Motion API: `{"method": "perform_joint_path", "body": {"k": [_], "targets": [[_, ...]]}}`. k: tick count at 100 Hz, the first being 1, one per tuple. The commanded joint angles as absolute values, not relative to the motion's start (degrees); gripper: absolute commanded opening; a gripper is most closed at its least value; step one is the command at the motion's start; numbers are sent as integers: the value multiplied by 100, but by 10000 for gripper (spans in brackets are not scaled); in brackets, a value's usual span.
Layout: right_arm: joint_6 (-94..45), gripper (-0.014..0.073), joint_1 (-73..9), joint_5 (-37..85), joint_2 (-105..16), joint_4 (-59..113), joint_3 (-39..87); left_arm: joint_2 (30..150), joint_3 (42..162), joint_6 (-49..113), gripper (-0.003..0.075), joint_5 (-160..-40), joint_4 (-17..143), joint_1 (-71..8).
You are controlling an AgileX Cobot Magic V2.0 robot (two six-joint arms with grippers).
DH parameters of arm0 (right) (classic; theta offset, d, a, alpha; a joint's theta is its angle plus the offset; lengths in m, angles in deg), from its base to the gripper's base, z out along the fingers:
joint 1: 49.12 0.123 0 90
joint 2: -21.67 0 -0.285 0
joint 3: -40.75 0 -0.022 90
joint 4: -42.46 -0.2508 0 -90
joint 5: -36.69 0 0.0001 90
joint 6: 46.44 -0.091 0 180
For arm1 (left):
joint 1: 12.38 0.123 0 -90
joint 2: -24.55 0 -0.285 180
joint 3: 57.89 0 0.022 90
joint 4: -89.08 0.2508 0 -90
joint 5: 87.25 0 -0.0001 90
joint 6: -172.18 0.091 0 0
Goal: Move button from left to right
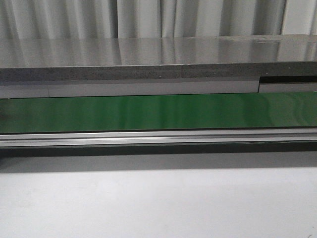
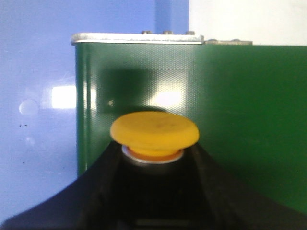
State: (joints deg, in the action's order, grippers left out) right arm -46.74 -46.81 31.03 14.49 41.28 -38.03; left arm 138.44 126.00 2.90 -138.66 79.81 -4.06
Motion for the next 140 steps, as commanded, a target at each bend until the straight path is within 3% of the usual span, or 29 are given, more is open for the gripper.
{"method": "perform_joint_path", "body": {"k": [1, 12, 34, 41, 104, 140], "targets": [[-4644, -68, -4698, 3577, 1557, 4113, -3717, 13572, 12753, 273, 63, -13720, 7951, -450], [-4644, -68, -4698, 3577, 1557, 4113, -3717, 13572, 12753, 273, 162, -13743, 7974, -450], [-4644, -68, -4698, 3577, 1557, 4113, -3717, 13572, 12753, 296, 477, -13751, 7974, -450], [-4644, -68, -4698, 3577, 1557, 4113, -3717, 13572, 12753, 296, 524, -13751, 7974, -450], [-4644, -68, -4698, 3577, 1557, 4113, -3717, 12898, 12753, 1015, 526, -13968, 6802, -554], [-4644, -68, -4698, 3577, 1557, 4113, -3717, 11518, 11956, 1096, 521, -12749, 6847, -1061]]}}
